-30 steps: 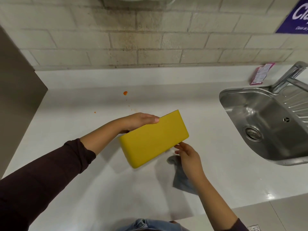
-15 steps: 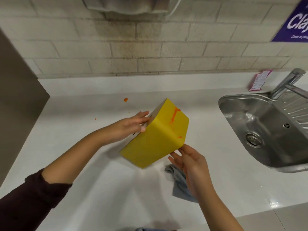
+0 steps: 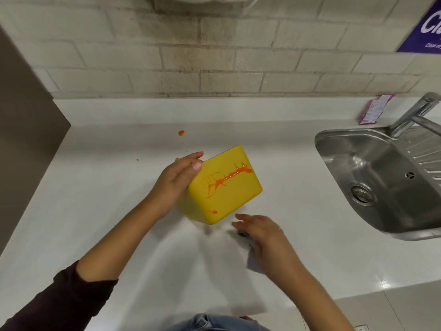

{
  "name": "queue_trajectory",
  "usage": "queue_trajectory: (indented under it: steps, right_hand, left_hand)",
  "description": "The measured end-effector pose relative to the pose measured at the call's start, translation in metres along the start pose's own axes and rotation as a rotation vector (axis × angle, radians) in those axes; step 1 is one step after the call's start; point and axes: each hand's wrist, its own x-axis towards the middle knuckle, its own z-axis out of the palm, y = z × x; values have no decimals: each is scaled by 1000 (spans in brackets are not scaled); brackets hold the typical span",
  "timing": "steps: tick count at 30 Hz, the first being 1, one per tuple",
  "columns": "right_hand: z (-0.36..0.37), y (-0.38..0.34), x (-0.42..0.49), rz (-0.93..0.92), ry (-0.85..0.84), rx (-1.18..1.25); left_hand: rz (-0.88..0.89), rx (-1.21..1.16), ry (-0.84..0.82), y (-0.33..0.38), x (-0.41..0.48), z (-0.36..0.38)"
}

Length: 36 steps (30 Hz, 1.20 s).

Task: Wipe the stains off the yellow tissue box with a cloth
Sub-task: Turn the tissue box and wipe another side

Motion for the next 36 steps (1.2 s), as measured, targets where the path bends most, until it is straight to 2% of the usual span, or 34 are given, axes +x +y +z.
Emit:
queue_trajectory:
  steps: [1,2,5,9,11,13,16,21,23,26,31,36]
  right_hand:
    - [-8,16,1,-19,-98,-158]
    - [-17,30,2,36,-212,-249]
    - [-31,66,-5,211,-503,-337]
    - [-20,82,-7,157,-656,-370]
    - [-9,82,-7,168,-670,-349]
    - [1,81,-10,188,-603,-295]
    - [12,78,-16,209,-382,-140]
    - [-5,53,-16,489,119,519]
    - [-22,44,-12,473,291,735]
    - [-44,25,4,444,431,972]
    - [-50,-14,46,309,549,898]
    - [-26,-30,69,162,591,478]
  left_hand:
    - [7,-4,-4,-1,-1,1]
    - [10,-3,-8,-1,-2,2]
    - [6,4,-22,-2,-3,3]
    - [26,1,-24,-3,-3,4]
    - [33,4,-30,-3,-2,4]
    - [34,3,-38,-4,-2,3]
    - [40,-3,-46,-5,-3,2]
    - [55,22,-40,-3,-1,0]
    - [49,8,-38,-2,0,0]
    - [49,-22,-30,-2,2,0]
    - [63,-24,-24,-5,2,1]
    - [63,-27,-25,-9,2,1]
